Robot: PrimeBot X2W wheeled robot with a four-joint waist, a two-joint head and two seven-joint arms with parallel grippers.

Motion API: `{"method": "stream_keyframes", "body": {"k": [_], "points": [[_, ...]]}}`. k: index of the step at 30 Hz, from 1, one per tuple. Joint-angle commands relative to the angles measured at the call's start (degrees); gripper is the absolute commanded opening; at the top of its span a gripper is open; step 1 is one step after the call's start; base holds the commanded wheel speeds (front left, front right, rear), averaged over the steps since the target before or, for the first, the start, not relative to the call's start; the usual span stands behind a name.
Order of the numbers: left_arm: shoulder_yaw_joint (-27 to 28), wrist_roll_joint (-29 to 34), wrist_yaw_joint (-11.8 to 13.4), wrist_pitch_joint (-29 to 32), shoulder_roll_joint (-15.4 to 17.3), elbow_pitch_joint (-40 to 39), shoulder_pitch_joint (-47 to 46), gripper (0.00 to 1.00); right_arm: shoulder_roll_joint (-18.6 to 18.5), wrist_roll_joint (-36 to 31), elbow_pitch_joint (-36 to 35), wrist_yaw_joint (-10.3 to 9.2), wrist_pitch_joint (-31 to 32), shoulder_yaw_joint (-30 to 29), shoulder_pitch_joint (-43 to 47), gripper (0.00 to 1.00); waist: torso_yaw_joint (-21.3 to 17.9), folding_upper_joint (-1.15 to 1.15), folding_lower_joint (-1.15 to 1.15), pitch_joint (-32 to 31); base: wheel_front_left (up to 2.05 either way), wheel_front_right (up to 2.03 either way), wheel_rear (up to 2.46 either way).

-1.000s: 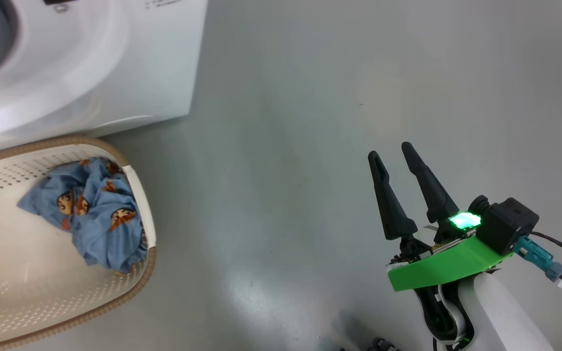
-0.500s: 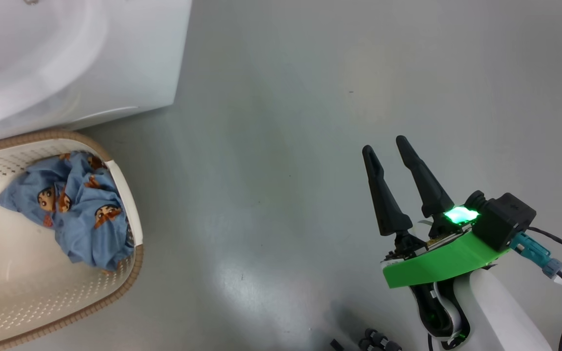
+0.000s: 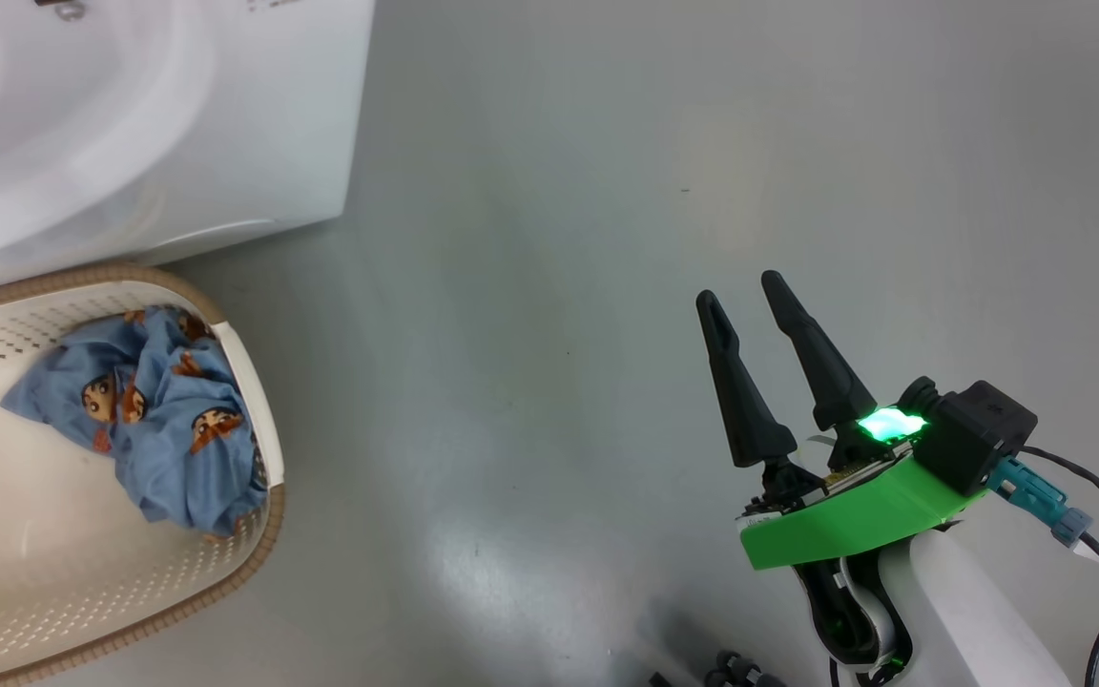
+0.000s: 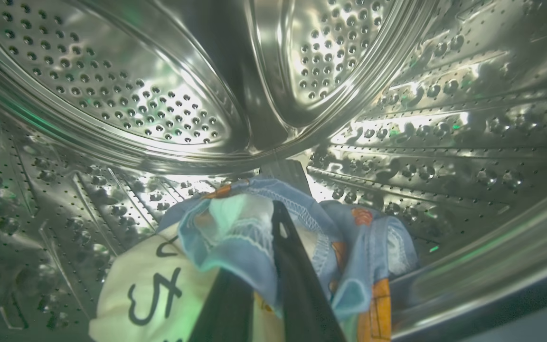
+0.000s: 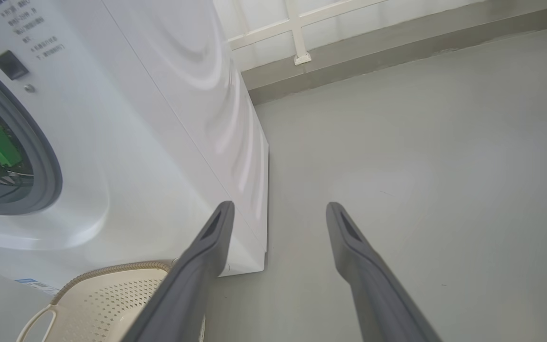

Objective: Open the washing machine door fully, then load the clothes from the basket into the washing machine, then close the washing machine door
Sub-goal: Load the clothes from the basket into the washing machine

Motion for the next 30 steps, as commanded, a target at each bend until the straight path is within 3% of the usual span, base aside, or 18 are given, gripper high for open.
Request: {"method": "stream_keyframes", "body": {"k": [1, 3, 4, 6, 7, 15, 24, 30], "points": [[-0.4, 0.7, -0.7, 2.5, 2.1, 1.1, -2.2, 0.11, -0.3, 0.2, -1.3, 0.42, -0.5, 0.8, 0.7, 1.0, 0.3, 0.0, 0.0, -0.3, 0.0, 0.0, 0.0], [-0.9, 0.5, -1.3, 5.8, 1.6, 3.1, -3.2, 0.4, -0.3, 0.3, -1.3, 0.42, -0.5, 0.8, 0.7, 1.0, 0.5, 0.0, 0.0, -0.5, 0.0, 0.0, 0.0], [-1.2, 0.5, -1.6, 7.7, 1.4, 3.9, -3.6, 0.47, -0.3, 0.3, -1.3, 0.42, -0.5, 0.9, 0.7, 1.0, 0.6, 0.0, 0.0, -0.7, 0.0, 0.0, 0.0], [-1.3, -0.2, -2.0, 10.9, 1.1, 4.9, -4.0, 0.93, -0.3, 0.3, -1.2, 0.42, -0.5, 0.9, 0.7, 1.0, 0.7, 0.0, 0.0, -0.9, 0.0, 0.0, 0.0], [-1.4, -0.4, -2.2, 12.5, 1.0, 5.2, -4.0, 1.0, -0.3, 0.3, -1.2, 0.42, -0.5, 0.9, 0.7, 1.0, 0.7, 0.0, 0.0, -1.0, 0.0, 0.0, 0.0], [-1.3, -2.4, -2.9, 13.3, 0.5, 5.9, -3.7, 1.0, -0.3, 0.1, -1.2, 0.42, -0.5, 0.4, 0.8, 1.0, 1.3, 0.0, 0.0, -1.6, 0.0, 0.0, 0.0], [0.3, -5.8, -3.2, 0.7, -2.3, 4.7, -1.4, 1.0, -0.3, -0.6, -1.2, 0.42, -0.5, -0.5, 0.7, 1.0, 2.9, 0.0, 0.0, -2.7, 0.0, 0.0, 0.0], [3.3, -8.2, -2.9, -2.4, -4.0, 0.8, 1.6, 1.0, -0.4, -1.0, -1.2, 0.42, -0.5, -1.1, 0.6, 1.0, 4.2, 0.0, 0.0, -3.6, 0.0, 0.0, 0.0]]}}
